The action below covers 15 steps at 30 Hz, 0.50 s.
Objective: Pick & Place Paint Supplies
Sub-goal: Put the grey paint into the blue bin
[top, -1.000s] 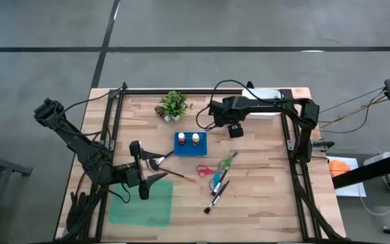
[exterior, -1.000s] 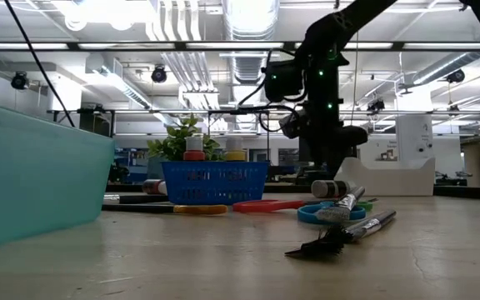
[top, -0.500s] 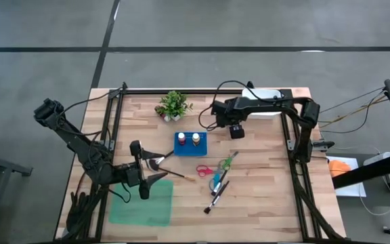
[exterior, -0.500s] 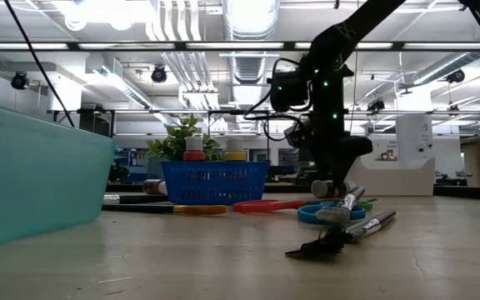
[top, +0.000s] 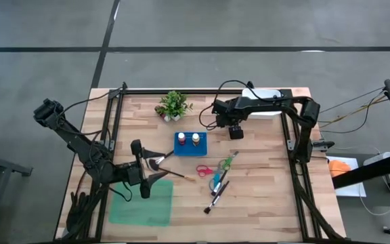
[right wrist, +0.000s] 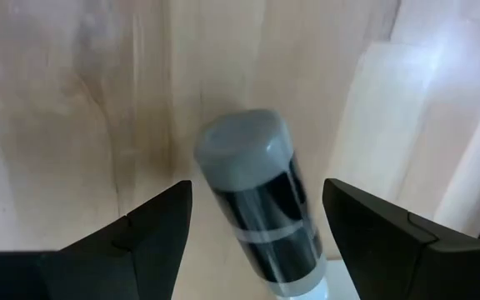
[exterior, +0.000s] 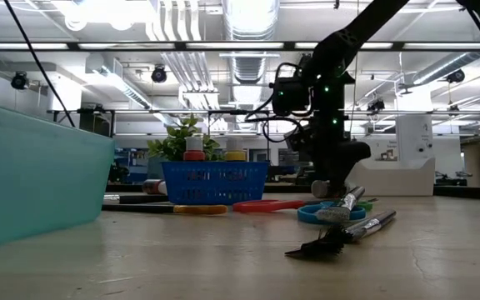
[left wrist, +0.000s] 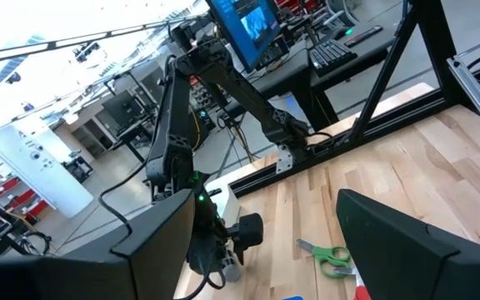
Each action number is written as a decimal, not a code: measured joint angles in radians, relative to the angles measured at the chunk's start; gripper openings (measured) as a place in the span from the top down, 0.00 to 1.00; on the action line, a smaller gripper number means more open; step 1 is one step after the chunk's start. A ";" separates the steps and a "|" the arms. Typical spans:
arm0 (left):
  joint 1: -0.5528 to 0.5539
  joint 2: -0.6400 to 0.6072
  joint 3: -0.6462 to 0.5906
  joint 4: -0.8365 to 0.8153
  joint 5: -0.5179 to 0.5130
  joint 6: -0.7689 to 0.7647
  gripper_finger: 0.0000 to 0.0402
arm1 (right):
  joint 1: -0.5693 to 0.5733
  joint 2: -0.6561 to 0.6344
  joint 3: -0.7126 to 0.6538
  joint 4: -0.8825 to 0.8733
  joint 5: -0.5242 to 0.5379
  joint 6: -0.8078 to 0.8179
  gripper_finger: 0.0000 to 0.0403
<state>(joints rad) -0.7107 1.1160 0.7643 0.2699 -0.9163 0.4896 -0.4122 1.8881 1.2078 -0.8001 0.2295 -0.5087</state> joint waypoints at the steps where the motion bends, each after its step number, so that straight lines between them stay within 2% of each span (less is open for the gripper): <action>1: 0.000 0.000 0.000 0.000 0.001 0.000 0.25 | -0.001 0.000 -0.005 0.000 0.000 0.000 0.33; 15: 0.002 0.000 -0.001 0.000 0.001 -0.005 0.25 | -0.038 -0.005 -0.059 0.041 -0.008 -0.004 0.33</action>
<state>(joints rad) -0.7087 1.1160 0.7631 0.2695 -0.9150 0.4851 -0.4502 1.8832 1.1488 -0.7587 0.2217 -0.5125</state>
